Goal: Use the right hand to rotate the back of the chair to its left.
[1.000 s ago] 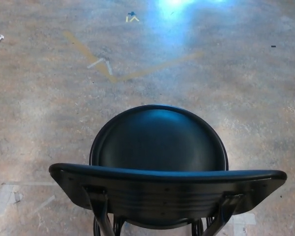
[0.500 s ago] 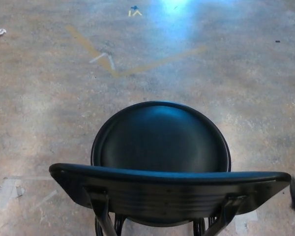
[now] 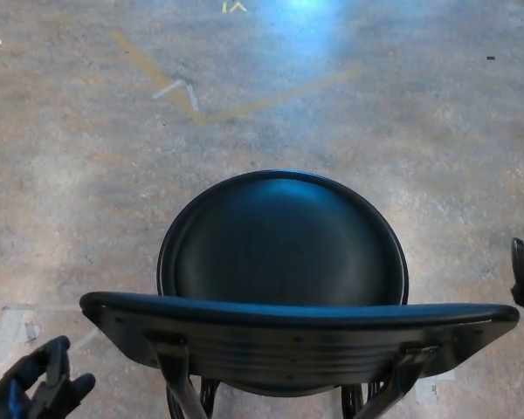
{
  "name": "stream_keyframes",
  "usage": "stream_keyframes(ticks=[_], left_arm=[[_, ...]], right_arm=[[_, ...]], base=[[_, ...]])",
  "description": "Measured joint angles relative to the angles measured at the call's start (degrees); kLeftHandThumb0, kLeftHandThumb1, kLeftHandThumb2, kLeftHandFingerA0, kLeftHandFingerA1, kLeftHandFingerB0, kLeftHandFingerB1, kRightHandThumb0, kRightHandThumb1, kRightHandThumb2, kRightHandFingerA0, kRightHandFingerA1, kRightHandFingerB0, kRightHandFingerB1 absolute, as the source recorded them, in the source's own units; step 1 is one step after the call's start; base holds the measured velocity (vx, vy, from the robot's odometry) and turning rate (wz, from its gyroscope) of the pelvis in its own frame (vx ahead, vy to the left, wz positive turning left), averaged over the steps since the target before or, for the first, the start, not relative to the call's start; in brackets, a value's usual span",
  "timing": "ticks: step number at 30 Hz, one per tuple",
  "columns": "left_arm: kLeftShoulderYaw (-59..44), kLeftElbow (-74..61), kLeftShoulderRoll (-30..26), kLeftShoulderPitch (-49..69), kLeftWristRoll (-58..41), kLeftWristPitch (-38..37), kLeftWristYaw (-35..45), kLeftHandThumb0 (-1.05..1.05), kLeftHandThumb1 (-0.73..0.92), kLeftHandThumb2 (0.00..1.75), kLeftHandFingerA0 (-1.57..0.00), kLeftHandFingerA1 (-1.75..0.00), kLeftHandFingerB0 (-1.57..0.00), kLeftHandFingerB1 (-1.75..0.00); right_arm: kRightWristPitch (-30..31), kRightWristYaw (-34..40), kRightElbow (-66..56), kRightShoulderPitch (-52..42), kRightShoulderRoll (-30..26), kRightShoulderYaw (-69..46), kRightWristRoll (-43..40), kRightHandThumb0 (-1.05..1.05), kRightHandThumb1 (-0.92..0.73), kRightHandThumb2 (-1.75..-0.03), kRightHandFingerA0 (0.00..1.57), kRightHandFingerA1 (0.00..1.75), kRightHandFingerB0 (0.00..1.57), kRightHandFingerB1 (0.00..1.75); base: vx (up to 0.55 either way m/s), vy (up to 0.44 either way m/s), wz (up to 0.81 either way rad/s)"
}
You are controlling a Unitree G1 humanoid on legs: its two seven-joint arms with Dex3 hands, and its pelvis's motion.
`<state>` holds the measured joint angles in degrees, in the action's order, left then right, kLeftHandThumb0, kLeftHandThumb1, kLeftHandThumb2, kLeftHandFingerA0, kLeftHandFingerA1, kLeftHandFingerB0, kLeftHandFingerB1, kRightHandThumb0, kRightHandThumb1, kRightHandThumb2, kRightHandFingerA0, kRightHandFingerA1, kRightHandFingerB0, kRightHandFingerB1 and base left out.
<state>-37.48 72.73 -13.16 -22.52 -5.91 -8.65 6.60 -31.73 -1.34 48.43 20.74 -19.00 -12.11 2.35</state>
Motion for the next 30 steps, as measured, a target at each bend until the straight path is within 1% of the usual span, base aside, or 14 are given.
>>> stream_keyframes(ticks=[1,2,4,6,8,9,13,14,20,21,26,27,28,30], left_arm=[[-0.80,0.01,0.12,0.00,-0.57,-0.32,0.43,-0.61,0.77,0.63,-0.50,-0.56,-0.50,-0.60],[-1.24,0.02,0.19,0.00,-0.93,-0.46,0.63,-0.60,0.77,0.63,-0.49,-0.58,-0.50,-0.62],[-2.71,0.08,0.40,0.01,-2.15,-1.11,1.39,-0.59,0.78,0.61,-0.49,-0.58,-0.48,-0.61],[-4.04,0.20,0.49,0.02,-3.40,-1.76,2.20,-0.59,0.78,0.63,-0.47,-0.57,-0.47,-0.62],[-4.61,0.35,0.56,0.06,-4.12,-2.26,2.73,-0.59,0.79,0.63,-0.47,-0.58,-0.48,-0.62],[-5.04,0.52,0.57,0.26,-4.86,-2.85,3.26,-0.58,0.80,0.62,-0.48,-0.57,-0.45,-0.61],[-5.00,1.23,0.56,0.52,-6.24,-3.81,4.05,-0.58,0.80,0.62,-0.48,-0.57,-0.45,-0.61],[-4.93,1.34,0.56,0.56,-6.49,-3.96,4.14,-0.58,0.79,0.64,-0.50,-0.59,-0.46,-0.62],[-4.40,1.68,0.50,0.70,-7.76,-4.49,4.64,-0.58,0.79,0.64,-0.50,-0.59,-0.46,-0.61],[-4.17,1.71,0.50,0.65,-7.98,-4.51,4.69,-0.58,0.79,0.63,-0.49,-0.58,-0.46,-0.62],[-3.43,1.76,0.38,0.57,-8.81,-4.59,4.73,-0.58,0.79,0.63,-0.49,-0.58,-0.46,-0.62],[-3.33,1.77,0.38,0.57,-8.89,-4.59,4.73,-0.59,0.77,0.63,-0.49,-0.58,-0.46,-0.63],[-3.22,1.78,0.38,0.56,-8.93,-4.60,4.73,-0.59,0.77,0.63,-0.49,-0.60,-0.45,-0.64],[-3.01,1.86,0.37,0.54,-9.01,-4.59,4.72,-0.59,0.78,0.64,-0.51,-0.62,-0.46,-0.64]], right_arm=[[-0.96,0.00,-0.69,-0.10,-0.44,0.37,0.27,-1.05,-0.59,-1.08,0.00,0.36,0.00,0.39],[-1.41,0.01,-1.04,-0.19,-0.67,0.55,0.45,-1.05,-0.75,-0.77,0.00,0.05,0.00,0.15],[-3.20,0.00,-2.33,-0.55,-1.85,1.32,1.15,-1.05,-0.72,-0.80,0.00,0.00,0.00,0.10],[-5.08,-0.02,-3.22,-1.05,-4.24,2.69,2.16,-1.05,-0.71,-0.72,0.00,0.00,0.00,0.04],[-6.07,-0.16,-3.89,-1.54,-6.02,3.74,3.03,-1.05,-0.65,-0.71,0.00,0.00,0.00,0.14],[-7.12,-0.50,-4.62,-2.22,-8.48,5.06,4.13,-1.05,-0.63,-0.79,0.00,0.00,0.00,0.15],[-8.28,-1.82,-6.35,-4.35,-13.61,7.89,6.28,-1.05,-0.63,-0.79,0.00,0.00,0.00,0.15],[-8.42,-2.05,-6.45,-4.67,-14.25,8.34,6.57,-1.05,-0.64,-0.72,0.00,0.00,0.00,0.08],[-9.24,-4.14,-6.59,-6.98,-19.25,11.52,8.88,-1.05,-0.61,-0.72,0.00,0.00,0.00,0.13],[-9.36,-4.52,-6.87,-7.43,-19.92,11.93,9.25,-1.05,-0.49,-1.03,0.00,0.34,0.00,0.41],[-10.19,-5.90,-8.50,-10.11,-23.61,13.74,11.14,-1.05,-0.49,-1.03,0.00,0.34,0.00,0.41],[-10.26,-6.04,-8.59,-10.24,-23.76,13.89,11.31,-1.05,-0.49,-1.01,0.00,0.39,0.00,0.45],[-10.32,-6.21,-8.86,-10.51,-23.95,13.98,11.44,-1.05,-0.59,-0.66,0.00,0.15,0.00,0.27],[-10.65,-6.99,-11.18,-12.23,-24.89,14.20,11.65,-1.05,-0.58,-0.67,0.00,0.19,0.00,0.29]], base=[[0.00,0.000,0.00],[0.00,0.000,0.00],[0.00,0.000,0.00],[0.00,0.000,0.00],[0.00,0.000,0.00],[0.00,0.000,0.00],[0.00,0.000,0.00],[0.00,0.000,0.00],[0.00,0.000,0.00],[0.00,0.000,0.00],[0.00,0.000,0.00],[0.00,0.000,0.00],[0.00,0.000,0.00],[0.00,0.000,0.00]])
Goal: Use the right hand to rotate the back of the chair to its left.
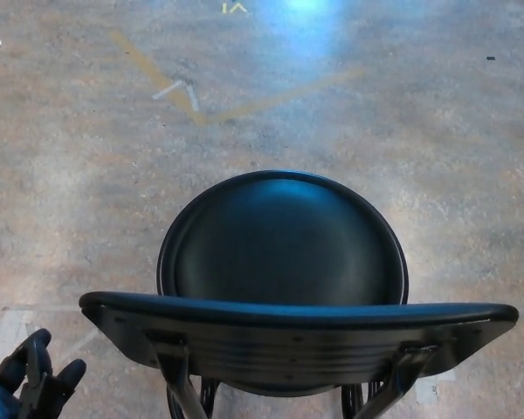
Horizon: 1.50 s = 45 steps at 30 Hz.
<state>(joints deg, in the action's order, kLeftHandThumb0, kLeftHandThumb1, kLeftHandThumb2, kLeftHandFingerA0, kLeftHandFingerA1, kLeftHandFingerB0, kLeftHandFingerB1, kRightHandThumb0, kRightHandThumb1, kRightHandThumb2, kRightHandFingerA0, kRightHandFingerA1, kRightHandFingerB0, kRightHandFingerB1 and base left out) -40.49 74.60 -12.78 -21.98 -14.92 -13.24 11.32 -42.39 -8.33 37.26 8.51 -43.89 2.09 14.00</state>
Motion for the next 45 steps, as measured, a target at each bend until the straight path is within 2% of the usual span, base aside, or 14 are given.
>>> stream_keyframes(ticks=[2,3,11,14,21,22,23,25,26,27,28,33,34,45], left_arm=[[0.29,0.10,-0.01,0.01,-0.16,0.00,-0.01,-0.59,0.78,0.64,-0.51,-0.62,-0.46,-0.64],[0.39,0.12,-0.01,0.00,-0.22,0.00,-0.01,-0.60,0.77,0.63,-0.51,-0.61,-0.47,-0.64],[1.64,0.30,-0.04,-0.11,-0.97,0.00,-0.16,-0.58,0.81,0.64,-0.49,-0.58,-0.46,-0.61],[2.25,0.38,-0.03,-0.16,-1.05,0.00,-0.31,-0.56,0.79,0.64,-0.48,-0.59,-0.49,-0.67],[2.85,0.63,0.01,0.04,-1.43,0.03,-0.52,-0.57,0.79,0.64,-0.50,-0.59,-0.46,-0.64],[2.90,0.66,-0.11,0.20,-1.49,0.03,-0.64,-0.55,0.80,0.64,-0.49,-0.62,-0.45,-0.64],[2.91,0.69,-0.27,0.41,-1.55,0.04,-0.81,-0.56,0.79,0.63,-0.51,-0.61,-0.46,-0.64],[3.00,0.74,-0.27,0.44,-1.60,0.06,-0.96,-0.56,0.79,0.63,-0.51,-0.61,-0.46,-0.64],[3.09,0.75,-0.23,0.39,-1.60,0.08,-0.99,-0.56,0.78,0.63,-0.51,-0.60,-0.48,-0.64],[3.17,0.75,-0.20,0.35,-1.60,0.10,-1.02,-0.56,0.78,0.63,-0.51,-0.60,-0.48,-0.64],[3.27,0.76,-0.24,0.38,-1.64,0.14,-1.11,-0.56,0.77,0.63,-0.51,-0.60,-0.48,-0.64],[3.46,0.86,-0.30,0.63,-1.88,0.34,-1.38,-0.56,0.81,0.62,-0.48,-0.56,-0.45,-0.63],[3.61,0.87,-0.31,0.65,-1.89,0.35,-1.45,-0.58,0.80,0.64,-0.49,-0.58,-0.44,-0.64],[5.14,1.13,-1.11,1.53,-1.87,0.42,-1.90,-0.58,0.78,0.63,-0.51,-0.60,-0.48,-0.64]], right_arm=[[-0.24,-1.26,-3.18,-2.00,-0.56,0.27,-0.05,-1.05,-0.58,-0.67,0.00,0.19,0.00,0.29],[-0.31,-1.72,-4.11,-2.54,-0.55,0.40,-0.13,-1.05,-0.49,-1.00,0.00,0.40,0.00,0.44],[0.38,-5.16,-12.27,-5.40,0.61,2.99,-0.40,-1.05,-0.44,-0.93,0.00,0.36,0.00,0.42],[1.61,-6.77,-15.31,-6.11,2.24,4.34,-0.79,-1.05,-0.47,-0.93,0.00,0.34,0.00,0.41],[3.06,-8.69,-18.47,-5.10,7.52,8.36,-0.82,-1.05,-0.45,-0.92,0.00,0.35,0.00,0.42],[3.44,-8.78,-18.61,-4.49,8.58,8.90,-0.67,-1.05,-0.60,-0.66,0.00,0.24,0.00,0.33],[3.70,-8.79,-18.67,-4.05,9.50,9.31,-0.55,-1.05,-0.45,-0.91,0.00,0.35,0.00,0.43],[3.91,-8.91,-18.73,-3.62,11.05,10.27,-0.37,-1.05,-0.45,-0.91,0.00,0.35,0.00,0.43],[4.01,-8.97,-18.73,-3.42,11.73,10.70,-0.32,-1.05,-0.61,-0.65,0.00,0.24,0.00,0.37],[4.08,-9.04,-18.73,-3.30,12.34,11.05,-0.25,-1.05,-0.61,-0.65,0.00,0.24,0.00,0.37],[4.15,-9.12,-18.44,-2.72,14.17,11.84,-0.04,-1.05,-0.53,-0.96,0.00,0.32,0.00,0.40],[3.45,-9.00,-17.26,-1.05,18.91,14.29,1.11,-1.05,-0.54,-0.96,0.00,0.32,0.00,0.40],[3.55,-9.00,-17.45,-0.71,19.84,14.79,1.35,-0.95,-0.68,-1.07,0.01,0.31,0.00,0.38],[5.73,-10.44,-21.60,4.99,27.80,20.53,2.96,-1.05,-0.70,-1.03,0.00,0.21,0.00,0.31]], base=[[0.00,0.000,0.00],[0.00,0.000,0.00],[0.00,0.000,0.00],[0.00,0.000,0.00],[0.00,0.000,0.00],[0.00,0.000,0.00],[0.00,0.000,0.00],[0.00,0.000,-0.11],[0.00,0.000,-0.08],[0.00,0.000,0.00],[0.00,0.000,0.00],[0.00,0.000,-0.03],[0.00,0.000,0.00],[0.00,0.000,0.04]])
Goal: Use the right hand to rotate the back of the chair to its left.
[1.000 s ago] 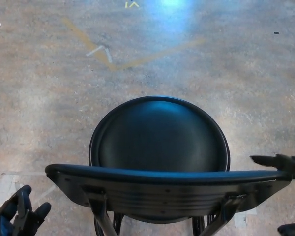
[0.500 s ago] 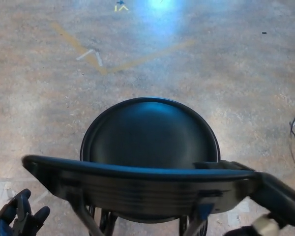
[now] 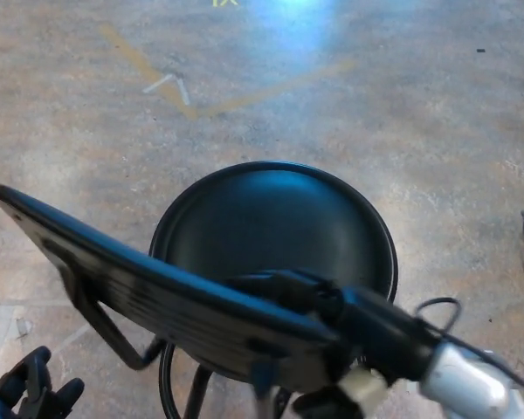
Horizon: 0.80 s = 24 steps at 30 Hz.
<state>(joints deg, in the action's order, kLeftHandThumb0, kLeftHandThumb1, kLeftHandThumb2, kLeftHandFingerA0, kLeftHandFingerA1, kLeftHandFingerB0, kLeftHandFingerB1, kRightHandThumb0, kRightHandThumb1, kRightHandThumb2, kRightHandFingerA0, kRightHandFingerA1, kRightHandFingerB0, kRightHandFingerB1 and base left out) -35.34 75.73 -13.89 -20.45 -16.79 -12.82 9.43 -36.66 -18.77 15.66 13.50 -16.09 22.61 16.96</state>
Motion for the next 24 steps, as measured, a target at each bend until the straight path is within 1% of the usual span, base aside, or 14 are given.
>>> stream_keyframes(ticks=[4,5,7,8,10,17,18,19,21,24], left_arm=[[0.34,0.10,-0.07,0.08,-0.01,0.02,-0.09,-0.58,0.78,0.63,-0.51,-0.60,-0.48,-0.64],[0.37,0.13,-0.09,0.13,-0.01,0.02,-0.13,-0.57,0.78,0.62,-0.50,-0.61,-0.47,-0.67],[0.41,0.16,-0.14,0.21,-0.02,0.03,-0.24,-0.57,0.78,0.62,-0.50,-0.61,-0.47,-0.67],[0.43,0.17,-0.19,0.22,-0.03,0.03,-0.29,-0.58,0.77,0.63,-0.53,-0.63,-0.50,-0.65],[0.49,0.17,-0.20,0.22,-0.03,0.03,-0.33,-0.58,0.77,0.64,-0.51,-0.63,-0.47,-0.65],[0.78,0.18,-0.20,0.19,-0.06,0.10,-0.61,-0.58,0.80,0.64,-0.49,-0.60,-0.45,-0.64],[0.82,0.18,-0.20,0.19,-0.06,0.10,-0.61,-0.59,0.80,0.64,-0.49,-0.58,-0.46,-0.63],[0.87,0.18,-0.20,0.19,-0.05,0.10,-0.61,-0.58,0.80,0.63,-0.51,-0.59,-0.46,-0.64],[1.00,0.18,-0.20,0.20,-0.05,0.10,-0.63,-0.57,0.80,0.62,-0.51,-0.59,-0.48,-0.65],[1.02,0.18,-0.20,0.19,-0.06,0.10,-0.72,-0.58,0.79,0.63,-0.52,-0.61,-0.48,-0.65]], right_arm=[[1.04,-0.46,-1.25,1.98,2.94,2.10,0.88,-1.05,-0.70,-1.03,0.00,0.21,0.00,0.31],[1.33,-0.48,-1.28,2.18,3.23,2.24,1.06,-1.04,-0.66,-1.01,0.00,0.21,0.00,0.30],[1.93,-0.52,-1.52,2.71,3.76,2.73,1.52,-1.04,-0.66,-1.01,0.00,0.21,0.00,0.30],[2.34,-0.56,-1.61,3.07,4.17,3.23,1.85,-1.02,-0.65,-1.01,0.00,0.22,0.00,0.31],[3.00,-0.57,-1.66,3.52,4.67,3.79,2.36,-1.03,-0.66,-1.01,0.00,0.23,0.00,0.31],[6.70,-0.64,-2.12,4.99,6.75,5.76,3.80,-1.05,-0.70,-1.03,0.00,0.23,0.00,0.32],[7.00,-0.63,-2.12,5.10,6.87,5.86,3.89,-1.05,-0.66,-0.64,0.00,0.24,0.00,0.33],[7.31,-0.63,-2.12,5.20,6.98,5.94,3.95,-1.04,-0.69,-1.02,0.00,0.24,0.00,0.32],[7.85,-0.64,-2.09,5.36,7.23,6.01,3.96,-1.05,-0.67,-1.01,0.00,0.23,0.00,0.31],[7.92,-0.47,-1.21,5.99,7.34,5.90,3.90,-1.02,-0.69,-1.02,0.00,0.25,0.00,0.33]], base=[[0.00,0.000,0.00],[0.00,0.000,0.00],[0.00,0.000,0.00],[0.00,0.000,0.00],[0.00,0.000,0.00],[0.00,0.000,0.00],[0.00,0.000,0.00],[0.00,0.000,0.00],[0.00,0.000,0.00],[0.00,0.000,0.00]])
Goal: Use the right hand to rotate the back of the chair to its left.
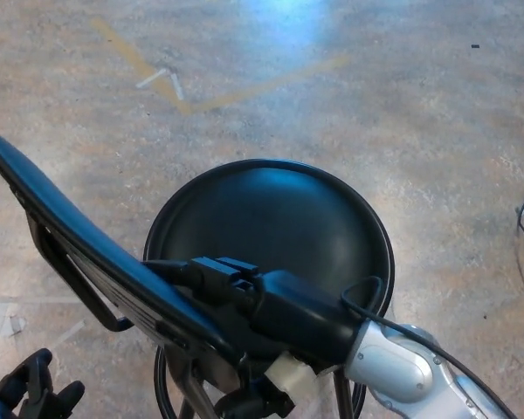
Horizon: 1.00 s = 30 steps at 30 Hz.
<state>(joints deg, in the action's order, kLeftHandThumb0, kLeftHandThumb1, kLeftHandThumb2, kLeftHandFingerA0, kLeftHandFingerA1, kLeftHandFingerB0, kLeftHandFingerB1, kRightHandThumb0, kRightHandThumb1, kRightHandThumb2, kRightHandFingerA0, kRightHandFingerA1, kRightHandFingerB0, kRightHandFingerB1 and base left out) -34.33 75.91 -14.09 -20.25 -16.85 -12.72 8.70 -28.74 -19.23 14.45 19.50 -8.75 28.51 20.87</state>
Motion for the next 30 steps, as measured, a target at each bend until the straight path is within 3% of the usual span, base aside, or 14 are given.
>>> stream_keyframes(ticks=[1,2,7,8,13,14,16,17,21,22,25,26,30], left_arm=[[0.02,0.00,0.01,0.00,0.00,0.00,-0.04,-0.58,0.79,0.63,-0.52,-0.61,-0.48,-0.65],[0.03,0.00,0.01,0.00,0.00,0.00,-0.08,-0.57,0.79,0.63,-0.50,-0.60,-0.47,-0.65],[0.02,0.03,0.01,0.03,0.00,0.00,-0.28,-0.57,0.79,0.63,-0.50,-0.60,-0.47,-0.65],[0.03,0.03,0.01,0.03,0.00,0.00,-0.30,-0.61,0.58,0.95,-0.50,-0.67,-0.50,-0.71],[-0.01,0.10,0.12,0.11,-0.01,0.06,-0.76,-0.61,0.58,0.95,-0.50,-0.67,-0.50,-0.71],[0.00,0.11,0.12,0.13,-0.02,0.10,-0.84,-0.57,0.81,0.62,-0.49,-0.60,-0.46,-0.65],[0.15,0.11,0.32,-0.12,0.01,0.15,-0.77,-0.57,0.81,0.62,-0.49,-0.60,-0.46,-0.65],[0.19,0.12,0.23,-0.02,0.01,0.16,-0.78,-0.57,0.79,0.62,-0.47,-0.61,-0.49,-0.69],[0.25,0.14,-0.01,0.26,0.00,0.20,-0.74,-0.57,0.79,0.62,-0.47,-0.61,-0.49,-0.69],[0.25,0.14,-0.14,0.40,0.00,0.21,-0.75,-0.58,0.79,0.63,-0.48,-0.61,-0.51,-0.74],[0.32,0.14,0.07,0.02,-0.01,0.24,-0.68,-0.58,0.79,0.63,-0.48,-0.61,-0.51,-0.74],[0.29,0.14,0.01,0.04,-0.02,0.24,-0.70,-0.57,0.79,0.63,-0.49,-0.60,-0.50,-0.69],[0.27,0.16,-0.18,0.29,-0.03,0.27,-0.75,-0.56,0.79,0.63,-0.48,-0.59,-0.49,-0.67]], right_arm=[[-0.01,0.07,0.31,0.16,0.03,-0.06,-0.04,-1.02,-0.69,-1.02,0.00,0.25,0.00,0.33],[-0.04,0.10,0.56,0.26,0.03,-0.16,-0.11,-1.05,-0.64,-0.63,0.00,0.27,0.00,0.34],[-0.13,0.07,1.44,0.32,-0.03,-0.73,-0.72,-1.05,-0.64,-0.63,0.00,0.27,0.00,0.34],[-0.13,0.05,1.51,0.32,-0.04,-0.77,-0.81,-1.05,-0.63,-0.63,0.00,0.26,0.00,0.34],[-1.02,0.21,3.44,-0.17,-2.75,-4.59,-1.85,-1.05,-0.63,-0.63,0.00,0.26,0.00,0.34],[-1.23,0.23,3.73,-0.30,-3.12,-5.12,-2.04,-1.05,-0.66,-0.66,0.00,0.26,0.00,0.36],[-2.50,0.49,4.63,-1.54,-4.51,-7.52,-2.73,-1.05,-0.66,-0.66,0.00,0.26,0.00,0.36],[-3.25,0.86,5.60,-2.64,-6.25,-9.64,-3.36,-0.87,-0.57,-1.02,0.00,0.44,0.00,0.46],[-4.92,1.22,8.46,-6.27,-11.37,-16.49,-5.87,-0.87,-0.57,-1.02,0.00,0.44,0.00,0.46],[-5.16,1.25,9.12,-6.94,-12.52,-18.03,-6.57,-1.05,-0.71,-1.12,0.00,0.44,0.00,0.45],[-6.71,1.97,13.68,-8.47,-14.83,-22.45,-8.11,-1.05,-0.71,-1.12,0.00,0.44,0.00,0.45],[-7.13,2.44,15.98,-9.16,-15.87,-24.28,-8.50,-1.05,-0.52,-1.01,0.00,0.53,0.00,0.51],[-8.34,4.21,25.46,-10.16,-17.73,-29.53,-9.99,-1.05,-0.51,-1.00,0.00,0.61,0.00,0.55]], base=[[0.00,0.000,0.00],[0.00,0.000,0.00],[0.00,0.000,0.00],[0.00,0.000,0.00],[0.00,0.000,0.00],[0.00,0.000,0.00],[0.00,0.000,0.00],[0.00,0.000,0.00],[0.00,0.000,0.00],[0.00,0.000,0.00],[0.00,0.000,0.00],[0.00,0.000,0.00],[0.00,0.000,0.00]])
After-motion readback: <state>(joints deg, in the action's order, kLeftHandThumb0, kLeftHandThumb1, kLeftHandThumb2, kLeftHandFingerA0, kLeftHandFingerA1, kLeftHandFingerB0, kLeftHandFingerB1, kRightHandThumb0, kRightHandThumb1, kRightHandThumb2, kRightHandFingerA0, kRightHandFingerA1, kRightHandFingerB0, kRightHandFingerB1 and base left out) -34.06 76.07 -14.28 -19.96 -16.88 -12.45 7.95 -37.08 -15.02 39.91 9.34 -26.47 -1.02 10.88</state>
